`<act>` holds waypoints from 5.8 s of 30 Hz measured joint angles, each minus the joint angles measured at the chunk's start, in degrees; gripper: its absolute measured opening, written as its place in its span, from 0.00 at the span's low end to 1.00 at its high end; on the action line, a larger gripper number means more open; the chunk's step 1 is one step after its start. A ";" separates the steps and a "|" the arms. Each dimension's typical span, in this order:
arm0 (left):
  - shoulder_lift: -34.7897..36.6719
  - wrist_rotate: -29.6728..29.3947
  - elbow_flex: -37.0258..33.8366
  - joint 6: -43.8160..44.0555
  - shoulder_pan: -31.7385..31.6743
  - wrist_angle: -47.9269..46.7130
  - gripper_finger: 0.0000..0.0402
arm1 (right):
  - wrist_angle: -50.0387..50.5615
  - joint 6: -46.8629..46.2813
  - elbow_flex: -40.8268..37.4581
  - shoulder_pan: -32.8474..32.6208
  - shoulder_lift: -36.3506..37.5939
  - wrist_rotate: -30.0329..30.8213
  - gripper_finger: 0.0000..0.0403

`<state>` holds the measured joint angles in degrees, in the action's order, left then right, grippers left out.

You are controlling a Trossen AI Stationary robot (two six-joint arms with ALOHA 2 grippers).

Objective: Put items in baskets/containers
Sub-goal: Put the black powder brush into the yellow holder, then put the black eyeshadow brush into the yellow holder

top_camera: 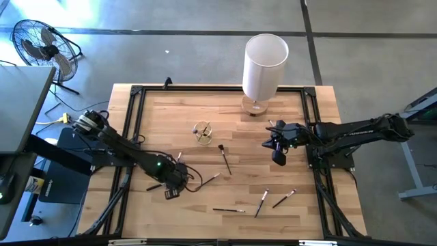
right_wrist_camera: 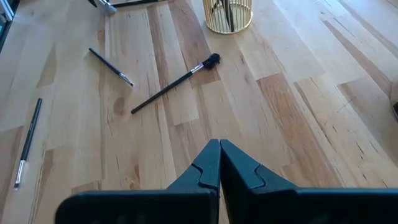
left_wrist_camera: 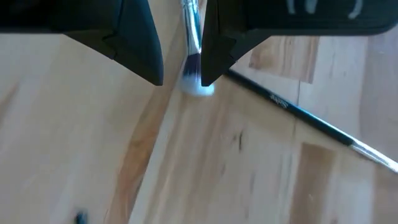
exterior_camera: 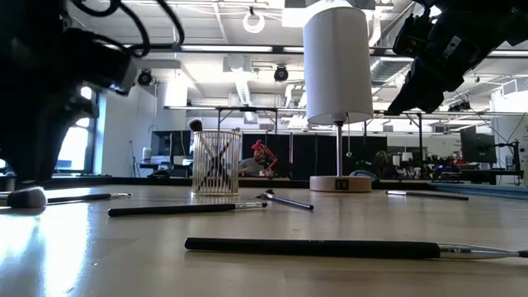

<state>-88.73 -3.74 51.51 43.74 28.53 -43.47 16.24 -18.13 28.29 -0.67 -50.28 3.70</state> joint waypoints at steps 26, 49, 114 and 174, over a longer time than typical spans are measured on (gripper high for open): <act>-7.29 -3.43 6.28 5.67 -0.14 -1.19 0.02 | -0.64 0.61 0.00 -0.01 0.02 -0.20 0.00; 11.01 -65.18 18.65 4.15 -6.01 -2.06 0.00 | -0.68 1.72 0.00 -0.02 0.02 -0.71 0.00; 14.18 -22.74 -13.94 -34.25 -35.28 67.91 0.20 | -0.71 1.64 0.00 0.00 0.02 -0.63 0.00; 41.26 -8.42 -18.76 1.36 -14.21 -2.48 0.00 | 19.29 -34.00 18.09 -9.97 -18.69 13.27 0.00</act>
<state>-47.47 -12.15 32.75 45.10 14.32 -45.95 35.53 -52.13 46.39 -10.64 -68.97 16.97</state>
